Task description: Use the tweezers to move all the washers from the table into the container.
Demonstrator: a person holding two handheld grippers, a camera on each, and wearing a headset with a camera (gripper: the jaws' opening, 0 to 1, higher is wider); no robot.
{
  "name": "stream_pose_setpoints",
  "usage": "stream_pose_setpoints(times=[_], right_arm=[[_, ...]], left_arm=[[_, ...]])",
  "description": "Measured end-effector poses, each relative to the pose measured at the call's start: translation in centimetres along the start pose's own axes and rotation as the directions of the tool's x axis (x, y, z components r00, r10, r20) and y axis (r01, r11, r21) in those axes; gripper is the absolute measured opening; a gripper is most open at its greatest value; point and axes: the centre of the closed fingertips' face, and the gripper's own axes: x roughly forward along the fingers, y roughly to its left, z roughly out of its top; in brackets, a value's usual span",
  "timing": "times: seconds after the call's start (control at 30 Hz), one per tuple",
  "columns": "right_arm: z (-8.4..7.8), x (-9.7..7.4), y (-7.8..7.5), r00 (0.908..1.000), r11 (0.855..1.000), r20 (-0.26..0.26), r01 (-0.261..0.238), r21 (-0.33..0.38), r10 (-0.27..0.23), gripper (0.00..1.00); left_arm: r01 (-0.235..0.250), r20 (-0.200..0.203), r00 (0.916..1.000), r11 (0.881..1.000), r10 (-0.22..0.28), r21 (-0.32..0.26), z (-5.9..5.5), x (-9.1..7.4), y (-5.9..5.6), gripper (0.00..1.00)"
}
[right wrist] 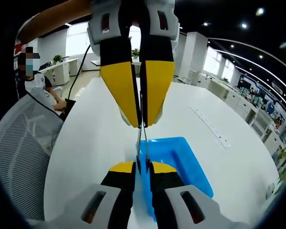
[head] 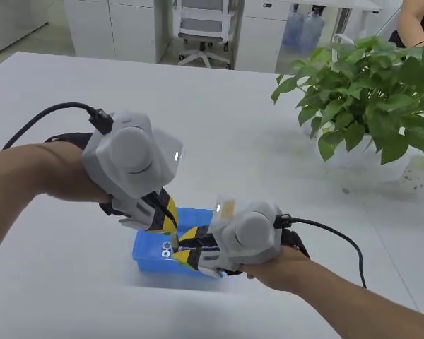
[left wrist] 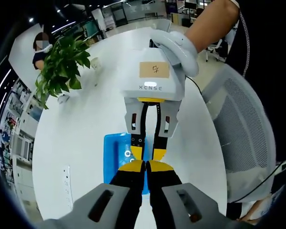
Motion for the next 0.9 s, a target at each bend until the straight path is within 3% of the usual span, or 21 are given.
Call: stream_pose_setpoints(times=[0.43,0.57,0.9], right_arm=[[0.4,-0.7,1.8,0.9999,1.0,0.015,0.003,-0.025,-0.002,0.13],[0.7,-0.8,2.3,0.9997,0.999,0.023,0.0,-0.033,0.001,0.12],[0.4,-1.0,2.9,0.9999,0.999,0.01,-0.003,-0.049,0.003,0.09]], left_arm=[[0.002,0.017,0.9999,1.0,-0.002,-0.005,0.7,-0.6,-2.0,0.05],[0.001,0.046,0.9989,1.0,-0.001,-0.017,1.1,-0.8,-2.6,0.05],[0.0,0.041,0.9991,1.0,0.001,-0.026,0.6,-0.9,-3.1,0.05]])
